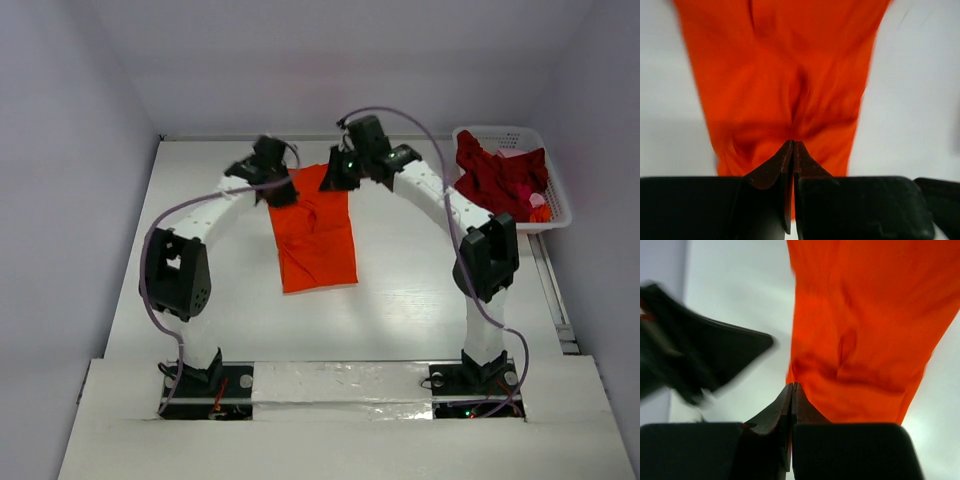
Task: Fold and stack the t-shirts
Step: Fold the tshirt
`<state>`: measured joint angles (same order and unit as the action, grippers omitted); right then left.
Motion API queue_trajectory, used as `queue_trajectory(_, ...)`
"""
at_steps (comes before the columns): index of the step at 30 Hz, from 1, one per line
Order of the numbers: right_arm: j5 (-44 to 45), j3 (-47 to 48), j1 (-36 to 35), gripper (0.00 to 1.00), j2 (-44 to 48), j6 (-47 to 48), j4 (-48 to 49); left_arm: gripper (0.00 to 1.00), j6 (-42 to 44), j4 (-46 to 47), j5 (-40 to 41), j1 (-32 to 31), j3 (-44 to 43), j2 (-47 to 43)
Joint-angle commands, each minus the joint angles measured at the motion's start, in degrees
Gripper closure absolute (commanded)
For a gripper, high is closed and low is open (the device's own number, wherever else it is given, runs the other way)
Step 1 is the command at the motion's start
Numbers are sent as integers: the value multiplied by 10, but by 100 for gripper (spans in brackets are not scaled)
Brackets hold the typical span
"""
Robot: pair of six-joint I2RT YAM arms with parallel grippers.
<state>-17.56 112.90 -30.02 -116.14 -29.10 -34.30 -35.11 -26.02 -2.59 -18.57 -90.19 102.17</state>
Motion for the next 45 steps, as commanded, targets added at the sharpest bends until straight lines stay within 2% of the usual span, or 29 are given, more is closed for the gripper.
queue_trajectory(1, 37, -121, -51, 100, 35, 14, -18, 100, -24, -50, 2, -60, 113, -46)
queue_trajectory(3, 36, -202, -58, 100, 52, 2, 6, 100, -34, -39, 0, -72, 178, -58)
queue_trajectory(7, 45, -291, -64, 100, 82, -10, 49, 100, -49, -27, 21, -91, 249, -105)
queue_trajectory(11, 66, -334, -64, 100, 107, -14, 69, 100, -58, -19, 23, -91, 292, -131)
queue_trajectory(17, 66, -380, -64, 100, 111, -35, 98, 100, -62, -11, 39, -103, 316, -140)
queue_trajectory(21, 59, -410, -64, 100, 114, -45, 115, 100, -64, 6, 29, -113, 339, -133)
queue_trajectory(23, 58, -419, -64, 100, 116, -46, 119, 100, -59, 11, -1, -119, 346, -124)
queue_trajectory(32, 60, -473, -80, 100, 135, -46, 121, 100, -72, 6, -15, -158, 377, -94)
queue_trajectory(45, 66, -586, -91, 100, 234, -75, 123, 100, -69, -27, -9, -194, 431, -116)
